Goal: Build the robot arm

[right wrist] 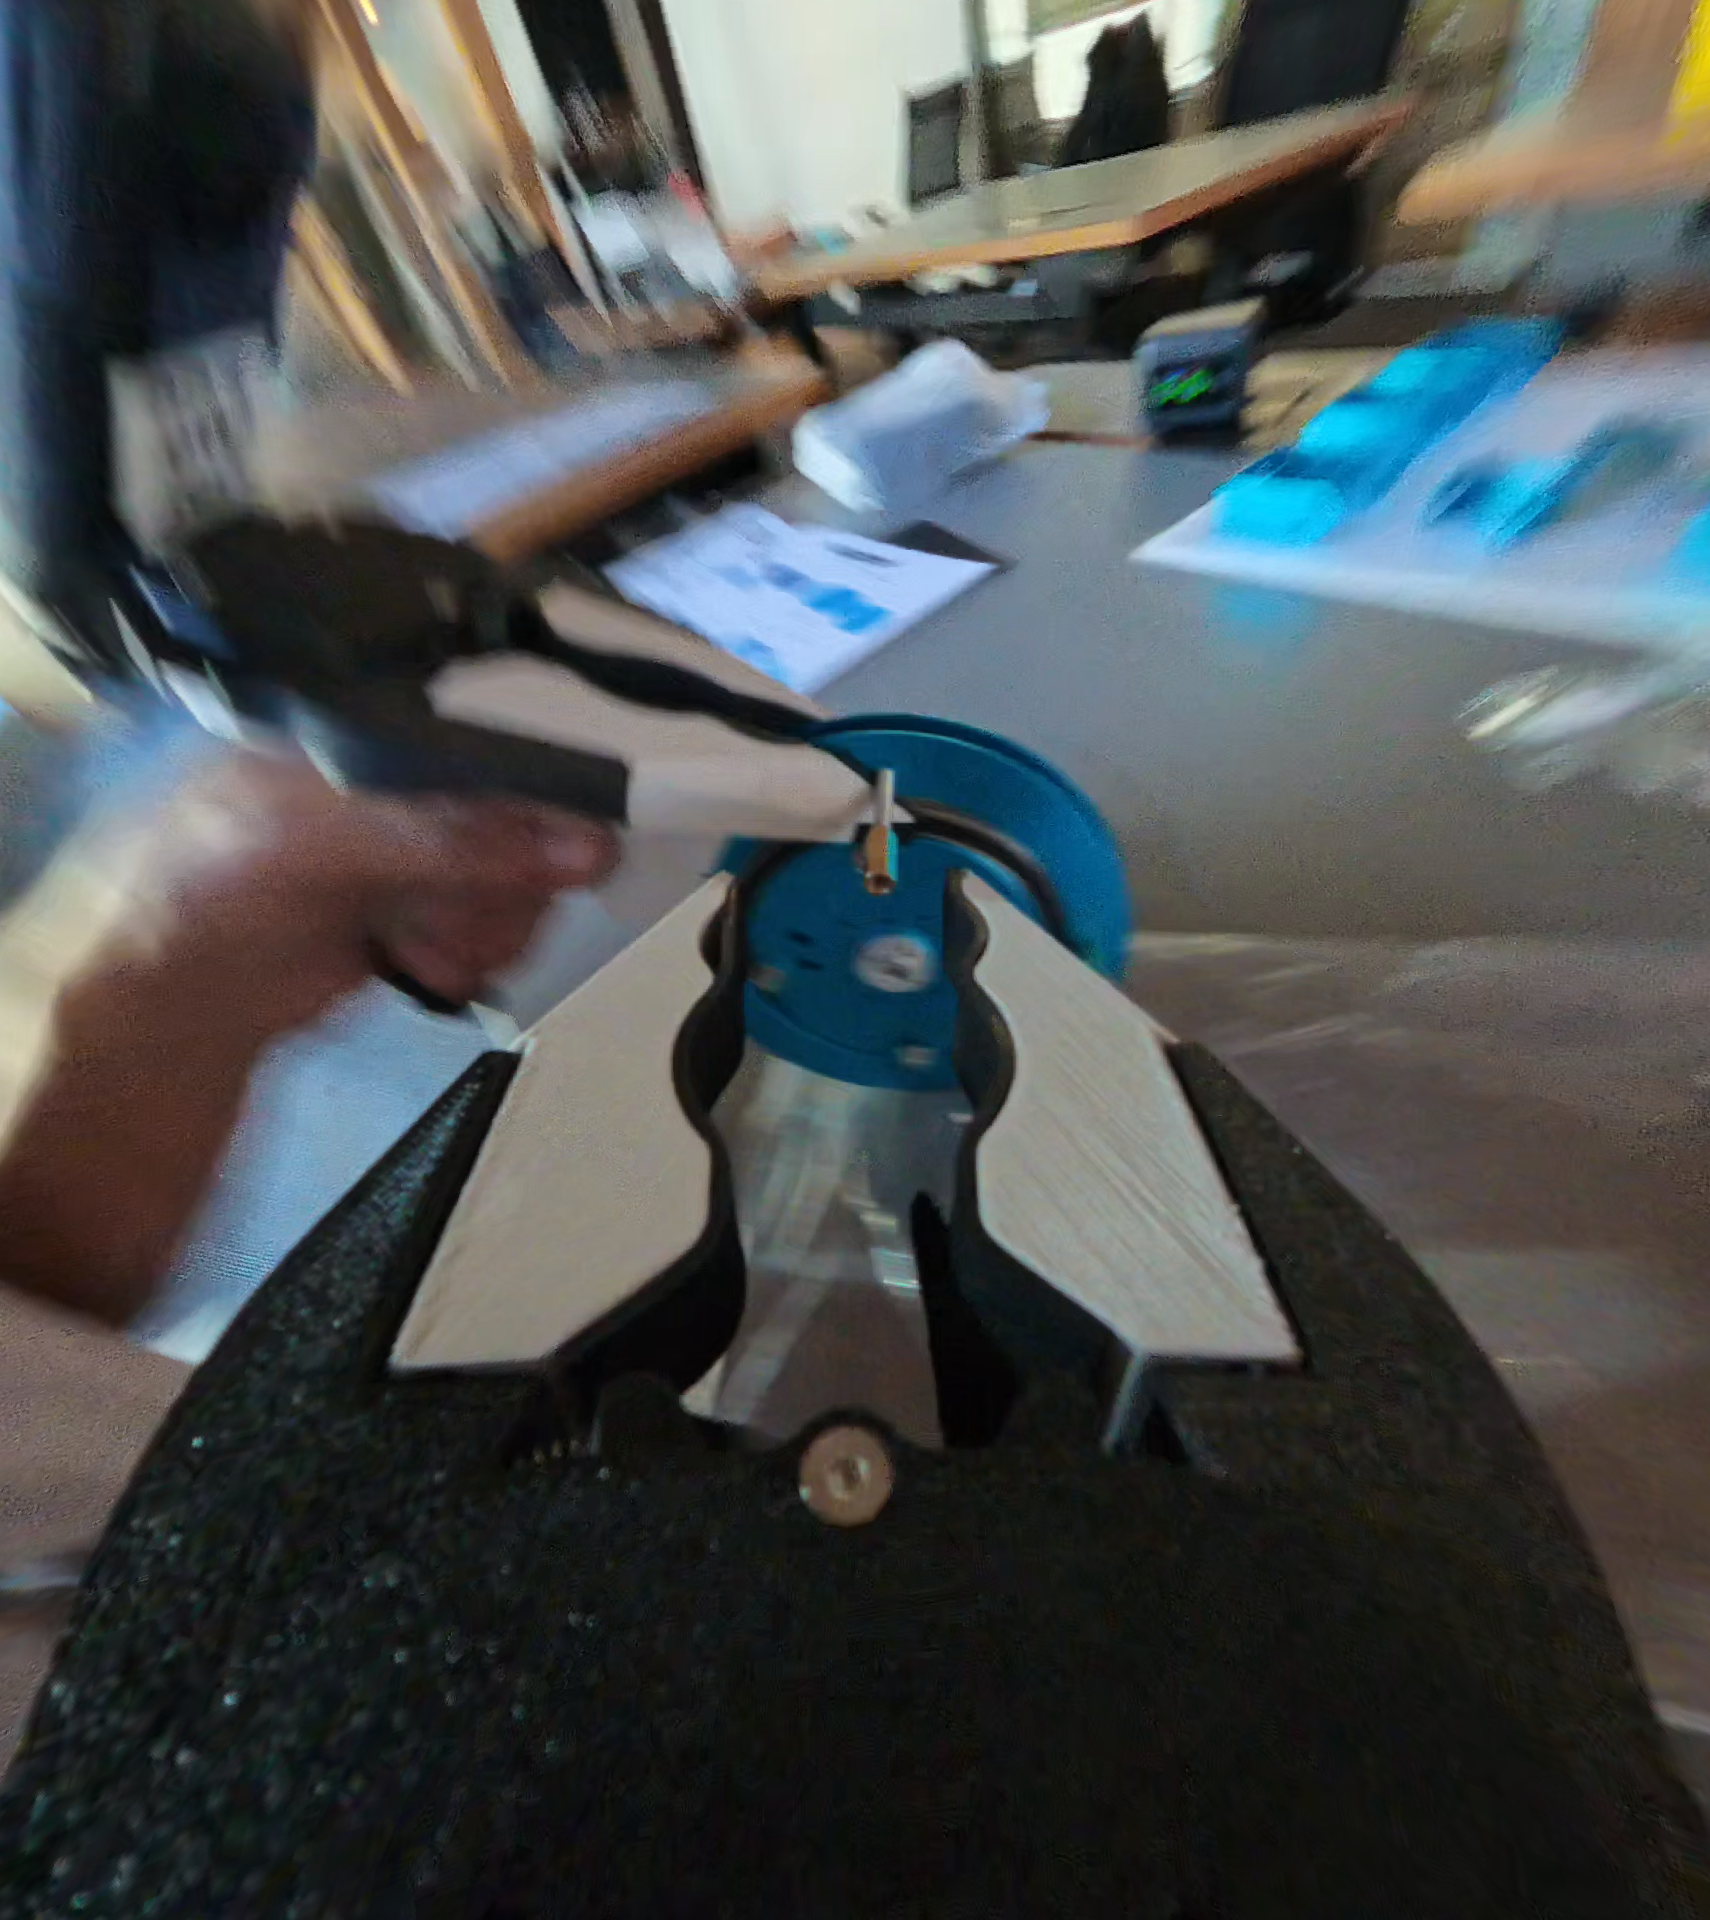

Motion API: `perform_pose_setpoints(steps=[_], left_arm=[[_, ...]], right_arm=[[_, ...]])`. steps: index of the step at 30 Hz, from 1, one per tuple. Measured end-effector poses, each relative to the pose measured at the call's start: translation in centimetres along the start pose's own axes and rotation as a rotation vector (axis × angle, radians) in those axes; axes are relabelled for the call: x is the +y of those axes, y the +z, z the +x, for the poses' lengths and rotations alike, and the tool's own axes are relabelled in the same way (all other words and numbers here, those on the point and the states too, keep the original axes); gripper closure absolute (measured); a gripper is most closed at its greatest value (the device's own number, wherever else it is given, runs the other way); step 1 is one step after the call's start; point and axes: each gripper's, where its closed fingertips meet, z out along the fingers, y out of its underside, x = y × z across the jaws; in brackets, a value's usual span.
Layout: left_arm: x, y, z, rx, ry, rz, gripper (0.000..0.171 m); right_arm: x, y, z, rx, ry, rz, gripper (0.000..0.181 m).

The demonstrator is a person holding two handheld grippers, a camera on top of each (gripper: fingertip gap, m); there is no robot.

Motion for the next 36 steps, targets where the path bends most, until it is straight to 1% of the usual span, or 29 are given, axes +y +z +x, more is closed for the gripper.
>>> perform_pose_setpoints(steps=[2, 3, 5, 6, 7, 8, 9, 10, 12, 14, 15, 16, 18, 20, 21, 22, 23, 24, 25, 26, 27, 28, 29, 30, 31, 33, 34, 35, 36], left_arm=[[0.0, 0.0, 0.2, -0.006, 0.009, 0.000, 0.162], [0.0, 0.0, 0.2, -0.010, 0.012, -0.001, 0.162], [0.1, 0.0, 0.3, -0.014, 0.013, 0.000, 0.162], [0.1, -0.1, 0.3, -0.013, 0.011, 0.000, 0.163], [0.1, -0.1, 0.2, -0.012, 0.011, 0.000, 0.163], [0.1, -0.1, 0.2, -0.012, 0.015, -0.001, 0.162], [0.1, -0.1, 0.2, -0.013, 0.018, -0.002, 0.162], [0.1, -0.1, 0.2, -0.018, 0.019, -0.002, 0.162], [0.1, -0.1, 0.1, -0.025, 0.023, -0.003, 0.162], [0.1, 0.0, 0.1, -0.023, 0.021, -0.003, 0.162], [0.1, 0.0, 0.1, -0.017, 0.018, -0.005, 0.162], [0.1, 0.0, 0.2, -0.009, 0.012, -0.005, 0.162], [0.1, 0.0, 0.3, 0.003, 0.002, -0.012, 0.162], [0.1, 0.1, 0.3, 0.006, -0.002, -0.021, 0.162], [0.1, 0.2, 0.2, 0.007, -0.007, -0.027, 0.163], [0.1, 0.1, 0.1, 0.006, -0.009, -0.033, 0.162], [0.1, 0.1, -0.1, 0.009, -0.012, -0.033, 0.162], [0.1, 0.1, -0.1, 0.013, -0.015, -0.029, 0.162], [0.0, 0.1, 0.0, 0.012, -0.012, -0.028, 0.162], [0.0, 0.1, 0.0, 0.003, -0.006, -0.027, 0.162], [0.0, 0.1, 0.0, -0.008, -0.002, -0.023, 0.162], [0.0, 0.1, 0.0, -0.011, -0.004, -0.017, 0.163], [0.1, 0.0, 0.0, -0.009, -0.010, -0.013, 0.163], [0.1, -0.1, 0.0, -0.011, -0.012, -0.011, 0.163], [0.1, -0.1, 0.0, -0.014, -0.012, -0.011, 0.163], [0.2, -0.3, -0.2, -0.018, -0.022, -0.008, 0.162], [0.2, -0.3, -0.1, -0.017, -0.024, -0.006, 0.162], [0.2, -0.3, -0.1, -0.017, -0.023, -0.005, 0.162], [0.2, -0.3, 0.0, -0.017, -0.017, -0.005, 0.162]], right_arm=[[-0.4, 0.1, 0.1, -0.193, 0.438, 0.084, 0.147], [-0.3, 0.3, 0.6, -0.244, 0.591, 0.100, 0.150], [0.2, 0.8, 0.9, -0.309, 0.751, 0.105, 0.151], [0.4, 1.0, 0.8, -0.329, 0.796, 0.105, 0.153], [0.6, 1.1, 0.6, -0.346, 0.810, 0.097, 0.162], [0.7, 1.2, 0.4, -0.355, 0.818, 0.096, 0.166], [0.3, 1.0, 0.3, -0.368, 0.817, 0.121, 0.175], [0.3, 1.1, 0.2, -0.353, 0.801, 0.120, 0.176], [0.2, 1.2, 0.3, -0.291, 0.694, 0.112, 0.176], [0.3, 1.2, 0.5, -0.170, 0.445, 0.084, 0.176], [0.4, 1.2, 0.5, -0.089, 0.252, 0.051, 0.177], [0.4, 1.1, 0.6, 0.008, 0.009, 0.007, 0.177], [0.2, 0.9, 0.7, 0.205, -0.525, -0.106, 0.177], [-0.2, 0.8, 1.0, 0.458, -1.224, -0.220, 0.177], [-0.3, 1.0, 0.7, 0.555, -1.536, -0.248, 0.177], [-0.4, 1.2, 0.6, 0.610, -1.754, -0.249, 0.176], [-0.3, 1.4, 0.7, 0.606, -1.863, -0.234, 0.176], [-0.4, 1.3, 1.0, 0.581, -1.871, -0.219, 0.175], [-0.6, 1.1, 1.0, 0.557, -1.810, -0.204, 0.175], [-0.7, 0.9, 1.0, 0.528, -1.686, -0.183, 0.175], [-0.8, 0.7, 0.9, 0.496, -1.517, -0.148, 0.169], [-0.6, 0.5, 0.8, 0.444, -1.322, -0.128, 0.156], [-0.2, 0.3, 1.0, 0.389, -1.091, -0.119, 0.149], [0.2, 0.3, 1.3, 0.325, -0.828, -0.112, 0.140], [0.7, 0.3, 1.3, 0.239, -0.547, -0.098, 0.135], [0.9, 0.4, 0.3, -0.015, 0.033, -0.025, 0.138], [0.3, 0.3, -0.4, -0.168, 0.303, 0.036, 0.141], [-0.1, 0.3, -0.5, -0.268, 0.517, 0.078, 0.147], [-0.1, 0.5, -0.4, -0.326, 0.655, 0.088, 0.147]])
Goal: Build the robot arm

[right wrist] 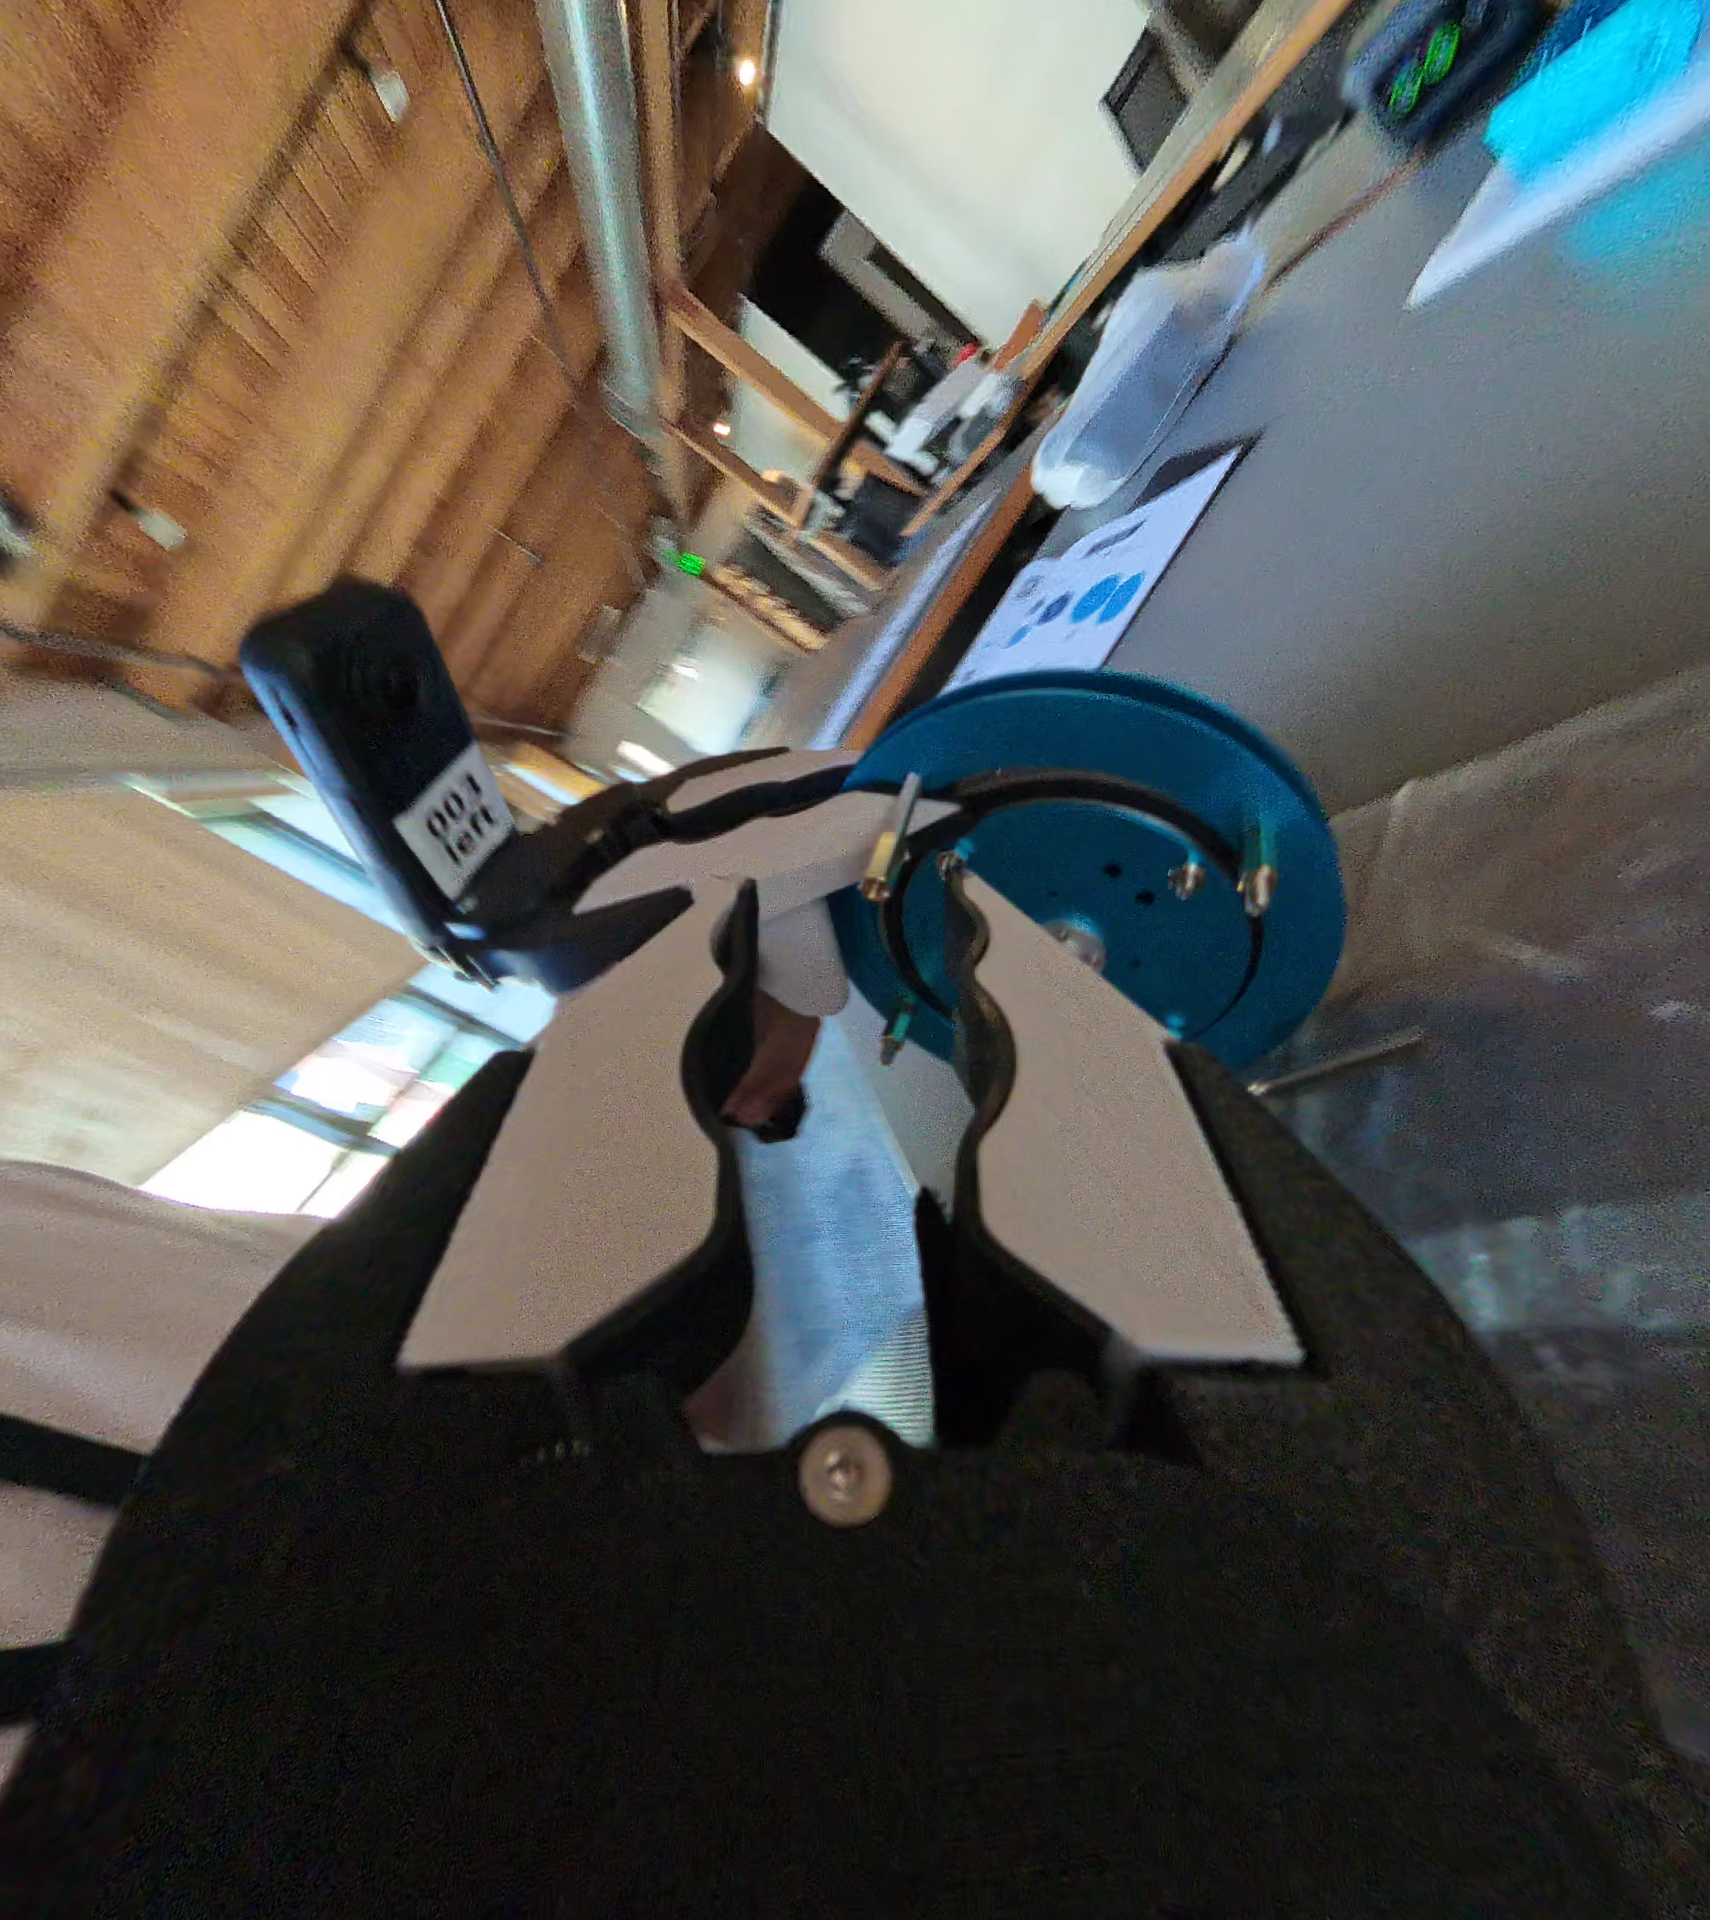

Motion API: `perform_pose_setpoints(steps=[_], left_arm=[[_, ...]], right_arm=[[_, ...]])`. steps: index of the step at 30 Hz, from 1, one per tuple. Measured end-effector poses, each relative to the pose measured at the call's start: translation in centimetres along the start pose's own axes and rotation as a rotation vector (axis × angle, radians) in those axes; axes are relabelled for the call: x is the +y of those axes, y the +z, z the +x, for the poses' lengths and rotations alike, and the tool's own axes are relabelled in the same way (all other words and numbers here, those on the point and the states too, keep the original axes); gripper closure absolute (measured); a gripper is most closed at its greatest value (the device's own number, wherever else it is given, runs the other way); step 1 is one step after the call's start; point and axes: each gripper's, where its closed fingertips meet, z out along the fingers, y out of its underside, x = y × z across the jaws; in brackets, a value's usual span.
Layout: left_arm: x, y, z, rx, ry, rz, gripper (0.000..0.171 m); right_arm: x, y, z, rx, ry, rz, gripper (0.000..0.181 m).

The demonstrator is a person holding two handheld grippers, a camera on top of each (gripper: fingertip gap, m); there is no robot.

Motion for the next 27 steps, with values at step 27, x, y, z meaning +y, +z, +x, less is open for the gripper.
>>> perform_pose_setpoints(steps=[27], left_arm=[[0.0, 0.0, -0.6, -0.013, -0.009, -0.013, 0.162]], right_arm=[[0.5, 0.0, 1.4, 0.470, -0.970, -0.179, 0.136]])
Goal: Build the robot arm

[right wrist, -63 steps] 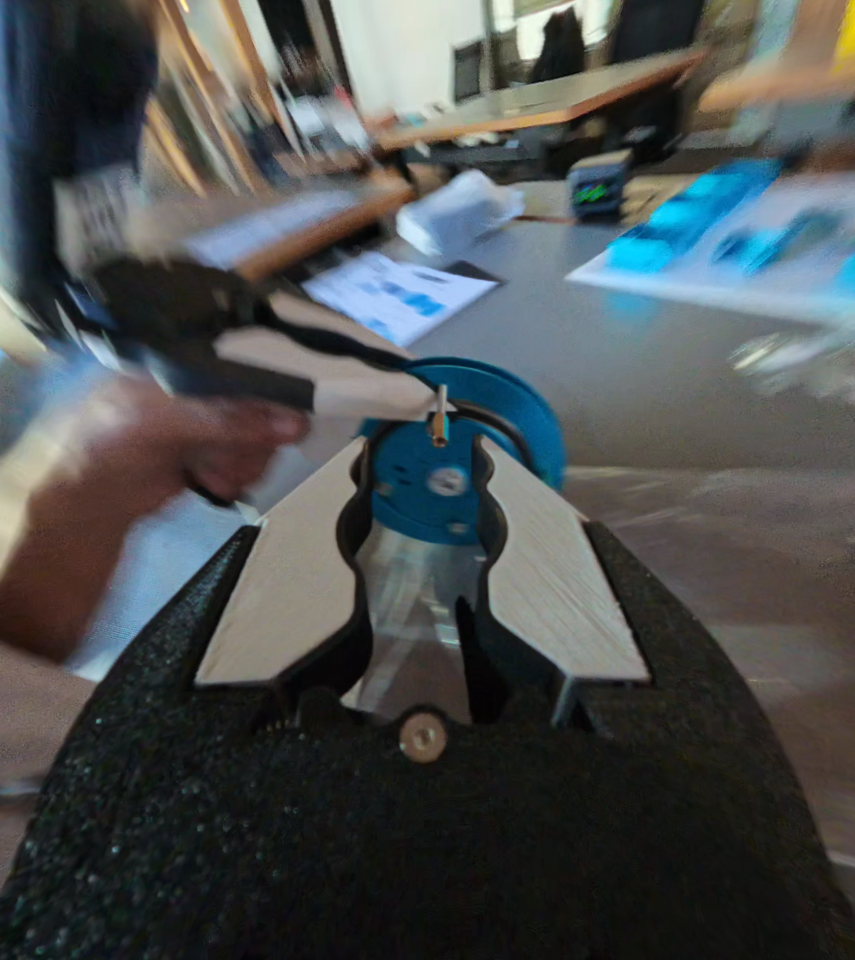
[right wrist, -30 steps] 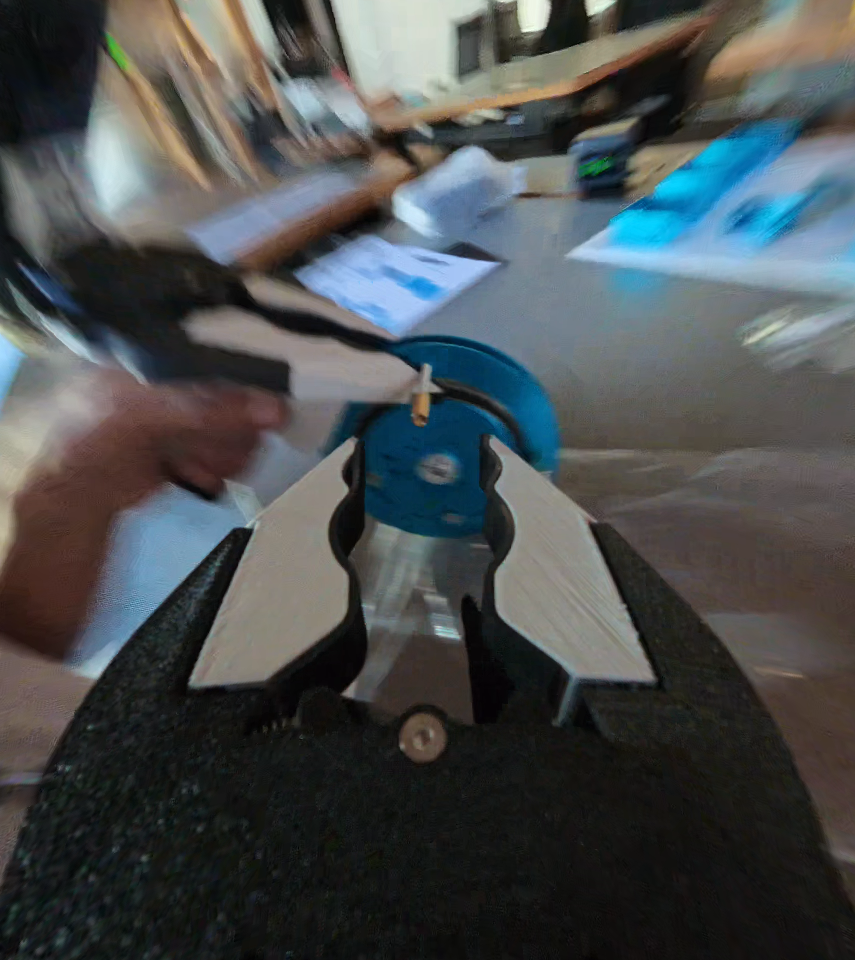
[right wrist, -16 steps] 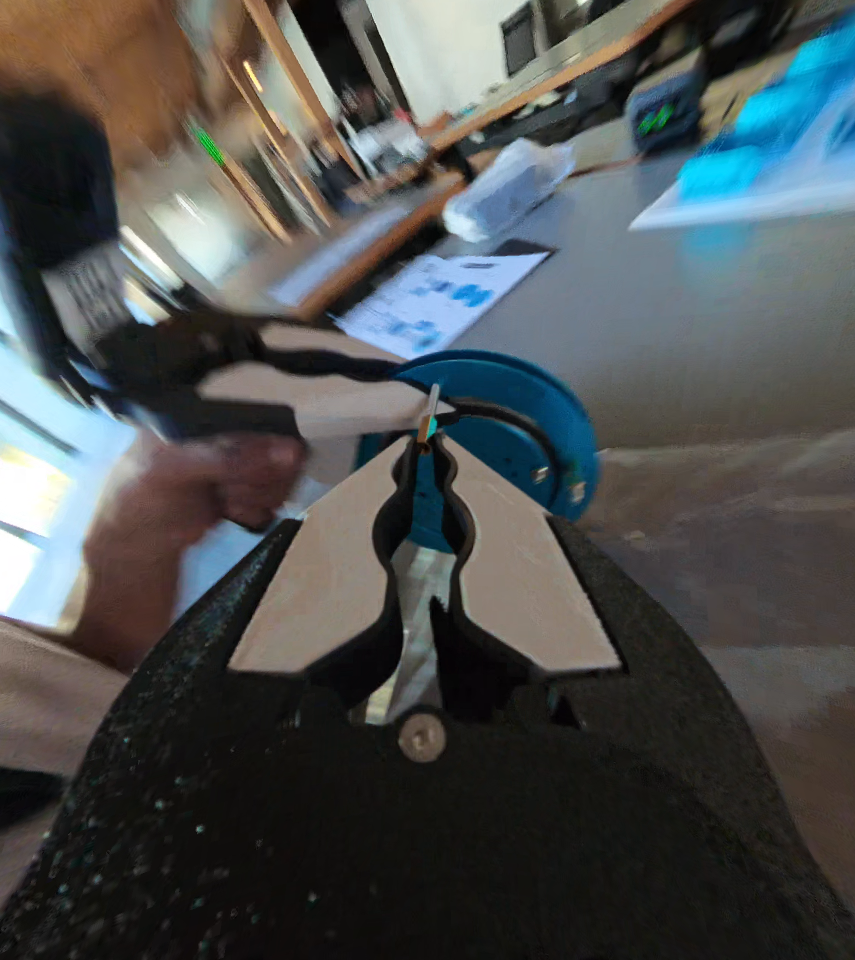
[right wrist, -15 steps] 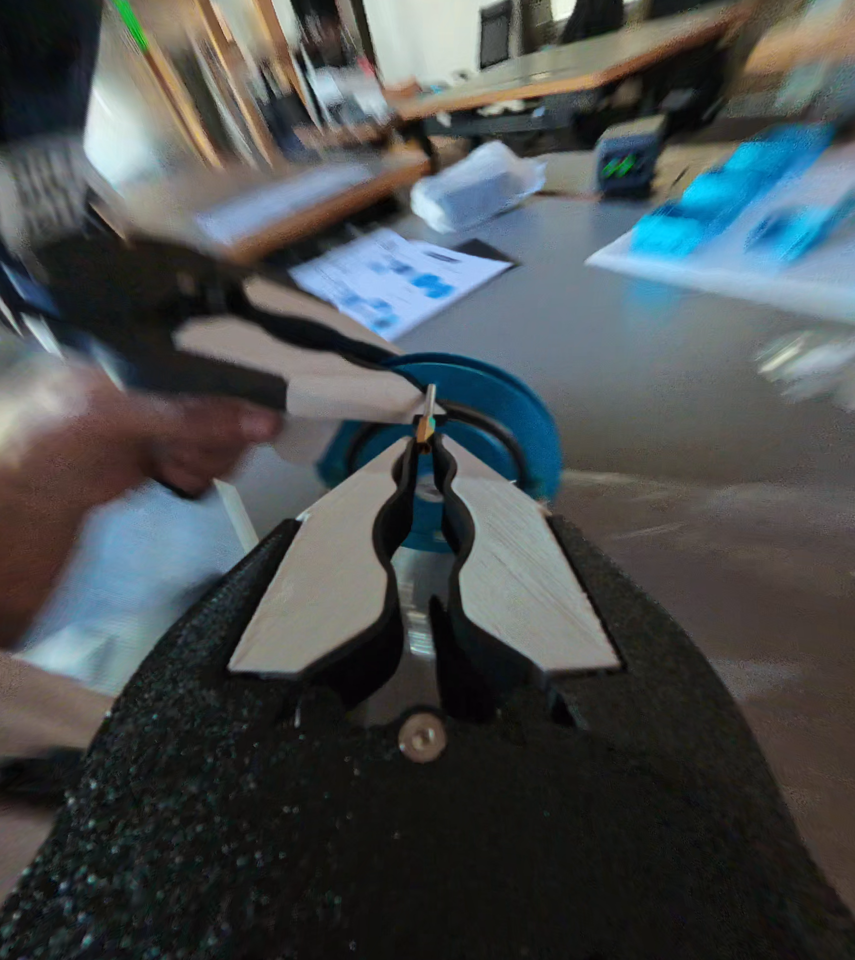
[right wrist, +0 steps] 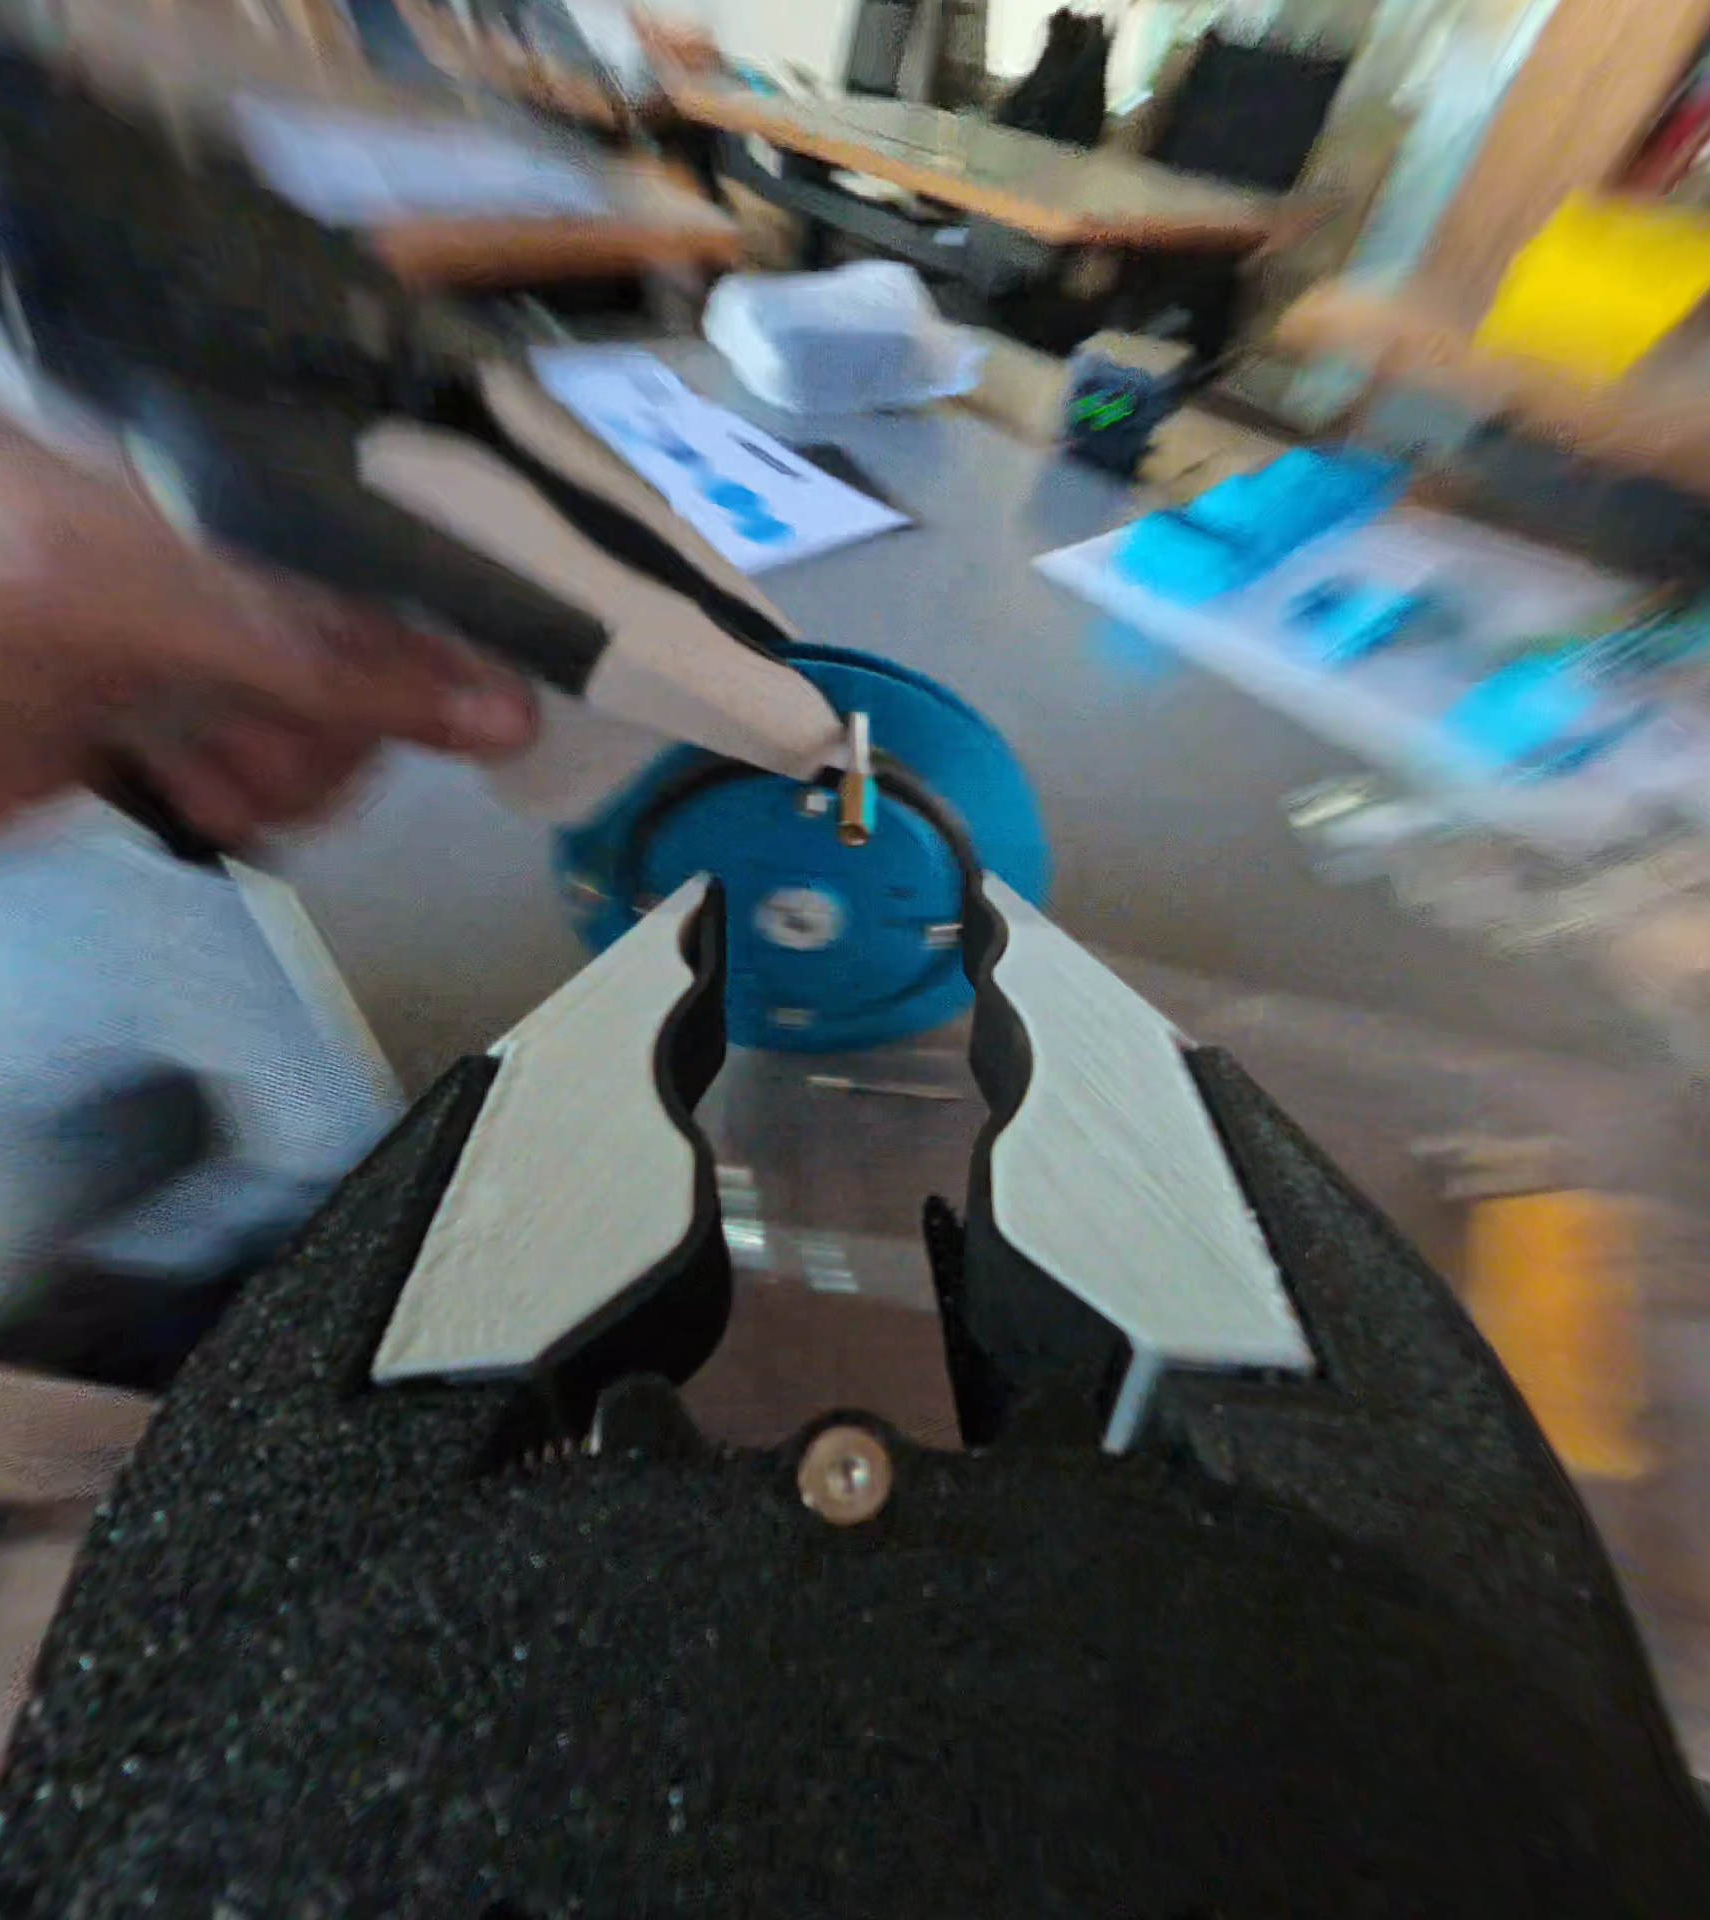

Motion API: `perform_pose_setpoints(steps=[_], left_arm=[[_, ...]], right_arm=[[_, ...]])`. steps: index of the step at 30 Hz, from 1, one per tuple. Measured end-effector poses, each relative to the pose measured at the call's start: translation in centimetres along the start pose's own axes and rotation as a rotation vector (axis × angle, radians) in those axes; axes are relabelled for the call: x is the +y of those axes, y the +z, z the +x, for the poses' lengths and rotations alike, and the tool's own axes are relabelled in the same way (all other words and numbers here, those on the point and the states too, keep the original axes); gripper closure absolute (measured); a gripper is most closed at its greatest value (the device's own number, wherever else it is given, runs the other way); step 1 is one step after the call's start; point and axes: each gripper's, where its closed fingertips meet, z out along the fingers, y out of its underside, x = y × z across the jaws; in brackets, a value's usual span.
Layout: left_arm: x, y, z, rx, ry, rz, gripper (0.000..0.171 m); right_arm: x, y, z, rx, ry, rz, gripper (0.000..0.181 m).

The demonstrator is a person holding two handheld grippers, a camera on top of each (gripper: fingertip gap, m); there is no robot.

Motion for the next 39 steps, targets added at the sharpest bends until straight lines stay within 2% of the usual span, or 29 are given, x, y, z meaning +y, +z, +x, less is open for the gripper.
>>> perform_pose_setpoints(steps=[2, 3, 4, 5, 7, 9, 11, 13, 14, 15, 19, 20, 21, 22, 24, 26, 28, 31, 33, 35, 36, 37, 38, 39], left_arm=[[0.0, 0.0, 0.1, 0.003, 0.001, 0.000, 0.162], [0.0, 0.0, 0.2, 0.002, 0.009, -0.001, 0.162], [0.0, 0.0, 0.3, 0.002, 0.018, -0.001, 0.162], [0.0, 0.0, 0.4, 0.002, 0.023, 0.000, 0.162], [0.0, 0.1, 0.5, 0.001, 0.027, 0.000, 0.162], [0.0, 0.1, 0.5, -0.003, 0.035, -0.001, 0.162], [0.0, 0.1, 0.3, -0.015, 0.040, -0.001, 0.162], [0.0, 0.0, 0.2, -0.012, 0.029, 0.000, 0.162], [0.0, 0.1, 0.2, -0.010, 0.026, 0.000, 0.162], [0.0, 0.1, 0.2, -0.010, 0.027, -0.003, 0.162], [-0.1, 0.2, 0.1, -0.019, 0.027, -0.010, 0.162], [-0.1, 0.1, 0.0, -0.017, 0.021, -0.012, 0.162], [-0.1, 0.2, -0.2, -0.014, 0.014, -0.010, 0.162], [-0.1, 0.2, -0.1, -0.008, 0.012, -0.007, 0.162], [-0.1, 0.2, 0.0, -0.009, 0.024, -0.006, 0.162], [-0.1, 0.1, 0.2, -0.014, 0.025, -0.002, 0.162], [0.0, 0.1, 0.2, -0.014, 0.021, 0.002, 0.163], [0.0, 0.0, 0.3, -0.013, 0.023, 0.002, 0.162], [0.0, 0.0, 0.4, -0.012, 0.030, 0.003, 0.162], [0.1, 0.0, 0.4, -0.010, 0.032, 0.004, 0.162], [0.0, 0.0, 0.5, -0.011, 0.032, 0.005, 0.162], [0.0, 0.0, 0.5, -0.013, 0.033, 0.005, 0.162], [0.0, 0.0, 0.5, -0.018, 0.036, 0.004, 0.162], [0.0, 0.0, 0.5, -0.019, 0.038, 0.005, 0.162]], right_arm=[[-0.9, -0.3, -1.4, -0.314, 0.550, 0.103, 0.136], [-1.6, -0.6, -1.4, -0.441, 0.777, 0.156, 0.141], [-1.6, -0.4, -1.1, -0.511, 0.928, 0.169, 0.143], [-1.2, -0.1, -0.9, -0.536, 1.002, 0.154, 0.143], [-1.0, 0.2, -0.6, -0.549, 1.035, 0.159, 0.151], [-1.3, 0.2, -0.7, -0.557, 1.032, 0.162, 0.174], [-1.1, 0.4, -0.4, -0.508, 0.968, 0.153, 0.176], [-0.8, 0.6, -0.4, -0.410, 0.772, 0.113, 0.177], [-0.6, 0.7, -0.2, -0.302, 0.571, 0.079, 0.177], [-0.4, 0.7, 0.1, -0.170, 0.298, 0.026, 0.178], [-1.2, 0.4, 1.0, 0.367, -0.994, -0.170, 0.178], [-1.4, 0.5, 1.1, 0.471, -1.230, -0.182, 0.177], [-1.5, 0.7, 1.2, 0.518, -1.337, -0.161, 0.177], [-1.2, 0.8, 1.4, 0.514, -1.307, -0.141, 0.176], [-1.2, 0.2, 1.7, 0.462, -1.086, -0.088, 0.176], [-1.5, -0.4, 1.8, 0.392, -0.801, -0.040, 0.158], [-0.9, -0.3, 1.1, 0.216, -0.396, -0.038, 0.151], [-0.9, 0.2, -0.4, -0.137, 0.282, 0.021, 0.144], [-1.1, 0.4, -0.7, -0.347, 0.633, 0.054, 0.141], [-0.9, 0.7, -0.4, -0.448, 0.822, 0.059, 0.150], [-1.2, 0.6, -0.5, -0.488, 0.862, 0.080, 0.165], [-1.2, 0.6, -0.5, -0.486, 0.872, 0.089, 0.174], [-1.1, 0.7, -0.2, -0.447, 0.837, 0.093, 0.176], [-1.0, 0.7, -0.1, -0.396, 0.745, 0.089, 0.176]])
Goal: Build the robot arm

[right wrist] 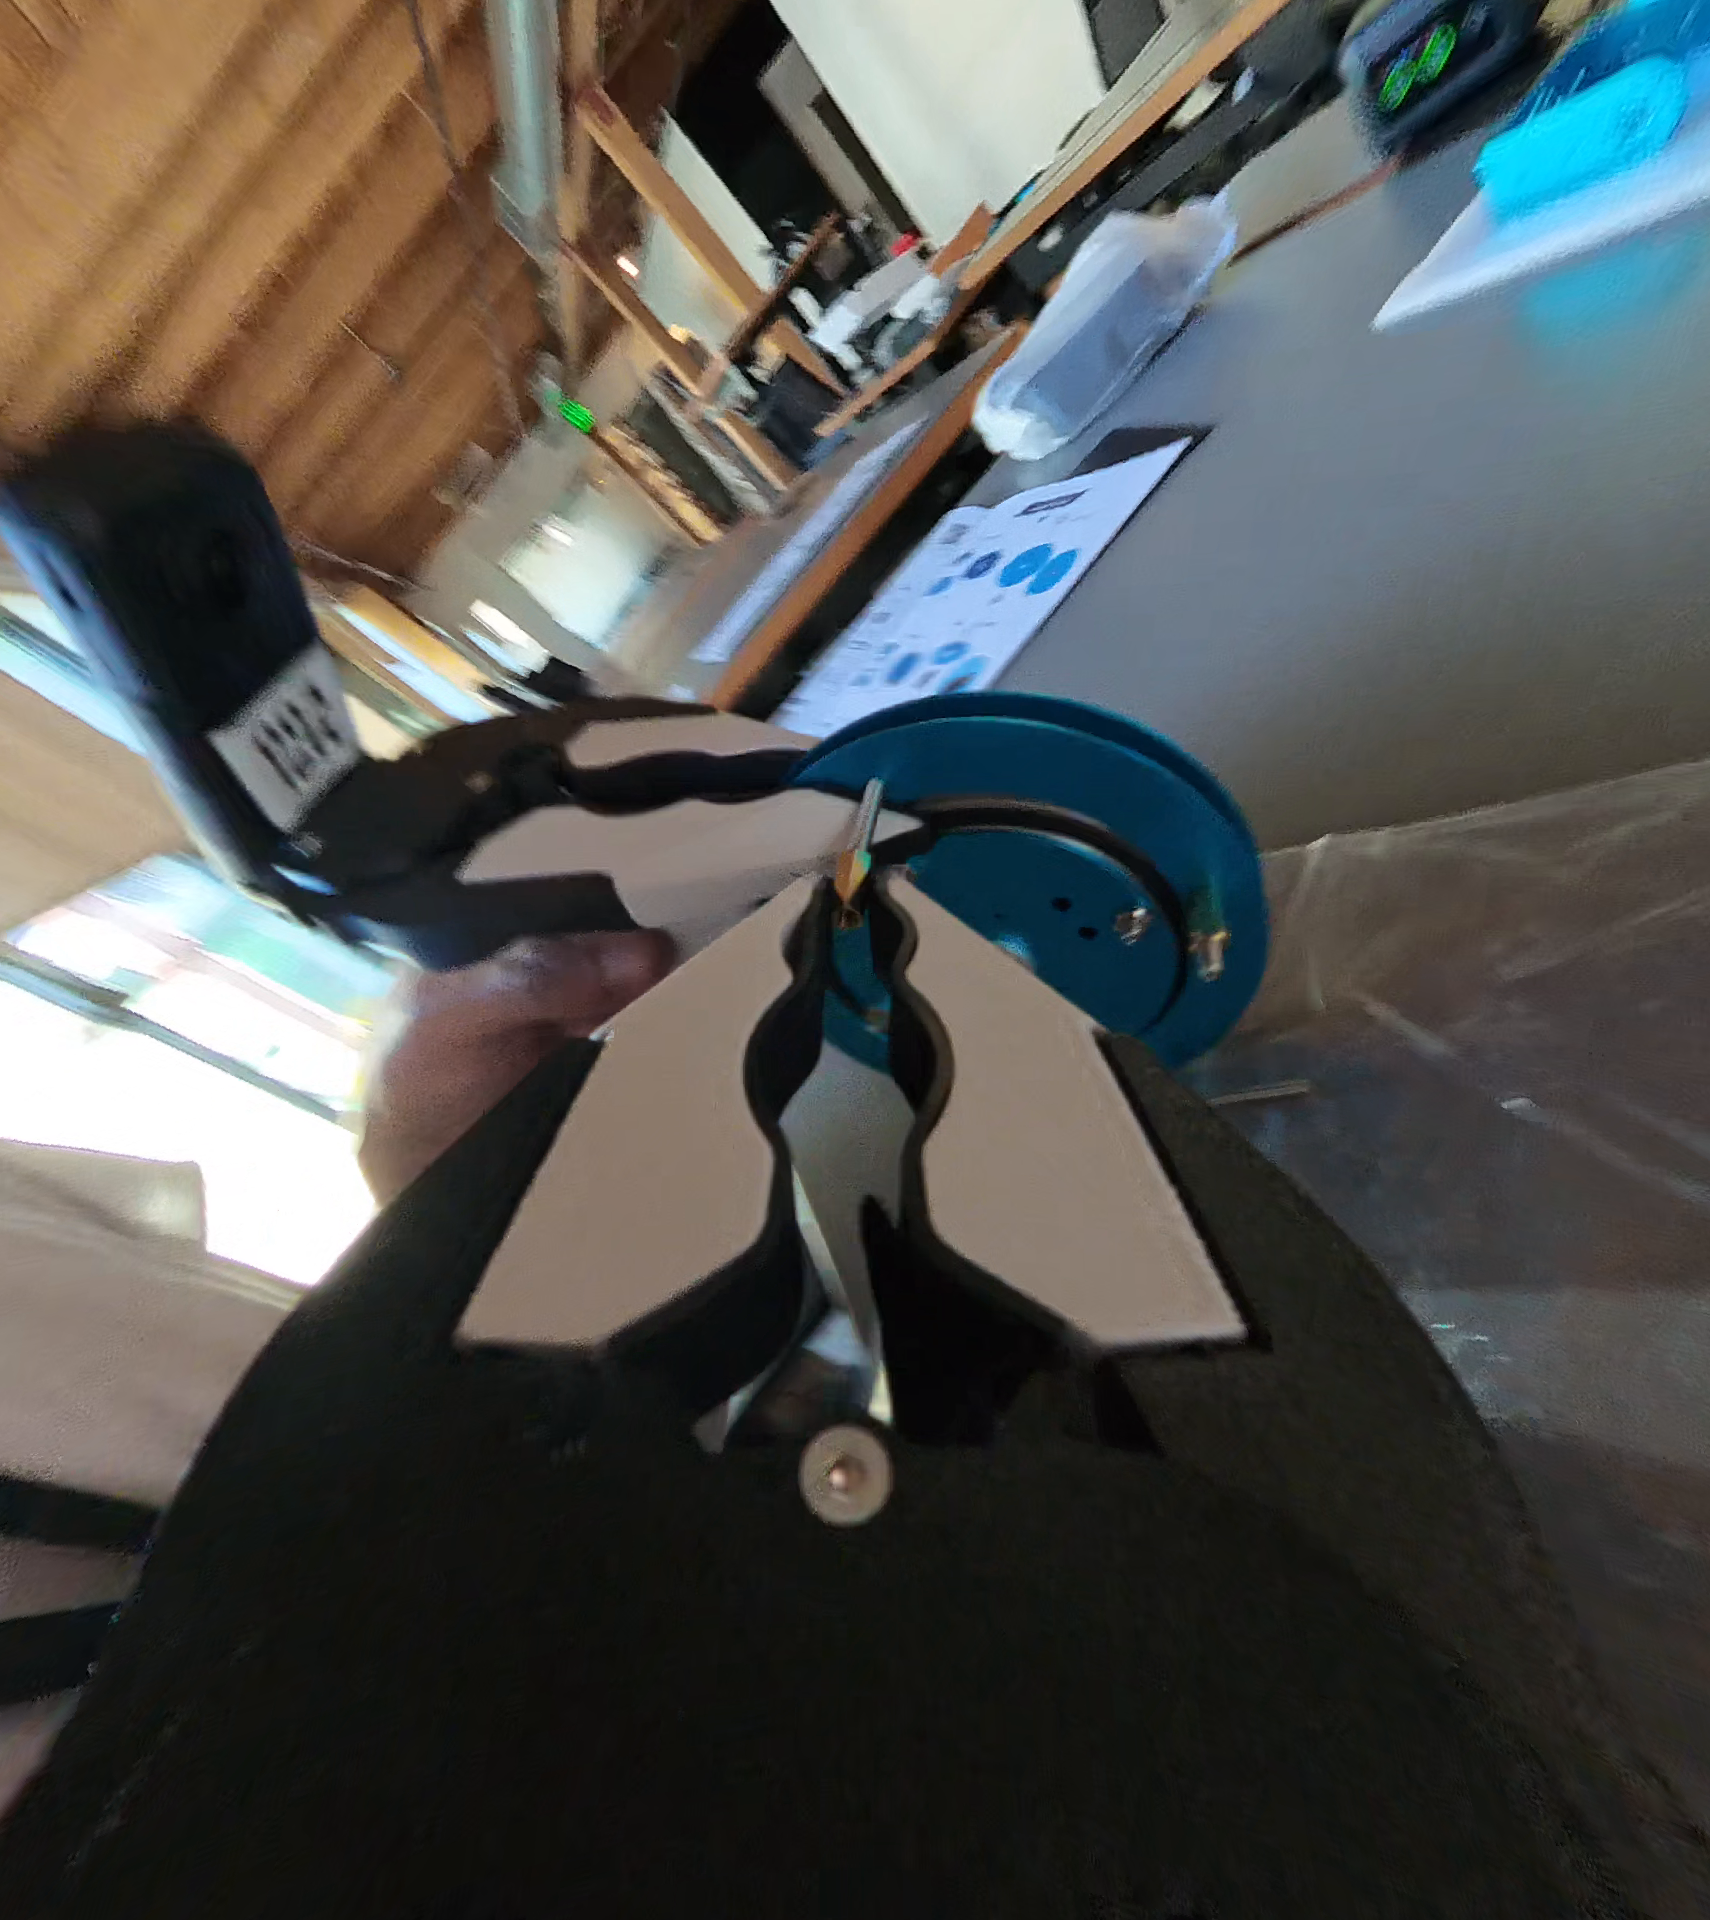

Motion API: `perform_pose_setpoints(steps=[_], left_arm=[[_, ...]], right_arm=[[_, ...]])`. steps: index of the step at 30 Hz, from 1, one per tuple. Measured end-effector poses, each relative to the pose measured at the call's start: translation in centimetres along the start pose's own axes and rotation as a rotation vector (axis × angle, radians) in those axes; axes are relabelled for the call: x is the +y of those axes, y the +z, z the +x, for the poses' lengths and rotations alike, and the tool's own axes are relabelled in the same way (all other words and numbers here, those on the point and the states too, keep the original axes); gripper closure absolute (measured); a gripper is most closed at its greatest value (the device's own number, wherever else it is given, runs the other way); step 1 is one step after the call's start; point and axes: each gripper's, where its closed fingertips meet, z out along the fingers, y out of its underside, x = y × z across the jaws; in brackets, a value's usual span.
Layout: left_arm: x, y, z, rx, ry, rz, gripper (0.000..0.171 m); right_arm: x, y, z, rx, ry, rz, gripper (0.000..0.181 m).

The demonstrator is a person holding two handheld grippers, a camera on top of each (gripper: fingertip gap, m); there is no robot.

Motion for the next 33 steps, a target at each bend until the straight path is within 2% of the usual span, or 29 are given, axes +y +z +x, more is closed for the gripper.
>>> perform_pose_setpoints(steps=[1, 2, 6, 8, 9, 10, 11, 14, 16, 18, 19, 21, 23, 27, 31, 33], left_arm=[[0.0, 0.0, 0.1, 0.001, 0.001, 0.000, 0.162], [0.0, 0.0, 0.1, 0.005, 0.000, -0.002, 0.162], [0.0, 0.1, 0.2, 0.008, -0.003, -0.007, 0.163], [-0.1, 0.1, 0.0, 0.009, -0.007, -0.005, 0.163], [-0.1, 0.1, -0.1, 0.012, -0.011, -0.004, 0.163], [-0.1, 0.1, -0.1, 0.014, -0.013, -0.002, 0.163], [-0.1, 0.1, -0.2, 0.011, -0.014, -0.001, 0.163], [0.0, 0.0, -0.3, 0.009, -0.020, 0.002, 0.162], [0.0, -0.1, -0.3, 0.009, -0.022, 0.005, 0.162], [0.1, -0.2, -0.4, 0.010, -0.028, 0.007, 0.162], [0.1, -0.2, -0.4, 0.012, -0.029, 0.008, 0.162], [0.1, -0.2, -0.4, 0.013, -0.024, 0.007, 0.162], [0.1, -0.2, -0.3, 0.014, -0.020, 0.006, 0.162], [0.0, -0.2, -0.5, 0.015, -0.030, 0.008, 0.162], [0.1, -0.2, -0.3, 0.018, -0.022, 0.008, 0.162], [0.1, -0.2, -0.3, 0.021, -0.021, 0.008, 0.162]], right_arm=[[0.1, 0.0, 0.2, 0.085, -0.160, -0.017, 0.177], [0.2, -0.1, 0.4, 0.208, -0.399, -0.053, 0.177], [-0.6, -0.7, 0.7, 0.723, -1.546, -0.261, 0.176], [-1.1, -0.5, 0.4, 0.919, -2.045, -0.252, 0.176], [-1.2, -0.5, 0.4, 0.975, -2.134, -0.198, 0.176], [-1.1, -0.7, 1.0, 0.993, -2.076, -0.175, 0.171], [-0.6, -0.9, 1.6, 0.954, -1.949, -0.187, 0.158], [0.0, -1.6, 0.8, 0.754, -1.459, -0.094, 0.139], [0.5, -1.5, 0.6, 0.600, -1.136, -0.074, 0.136], [2.1, -0.8, 0.5, 0.393, -0.820, -0.128, 0.134], [2.4, -0.4, -0.1, 0.284, -0.690, -0.128, 0.130], [1.5, -0.4, -1.9, 0.106, -0.525, -0.058, 0.131], [0.1, -0.6, -2.9, 0.055, -0.500, -0.002, 0.137], [-2.0, -1.7, -4.4, 0.098, -0.664, 0.084, 0.143], [0.4, -0.4, -0.6, 0.197, -0.597, -0.062, 0.141], [1.2, 0.1, -0.8, 0.161, -0.576, -0.085, 0.142]])
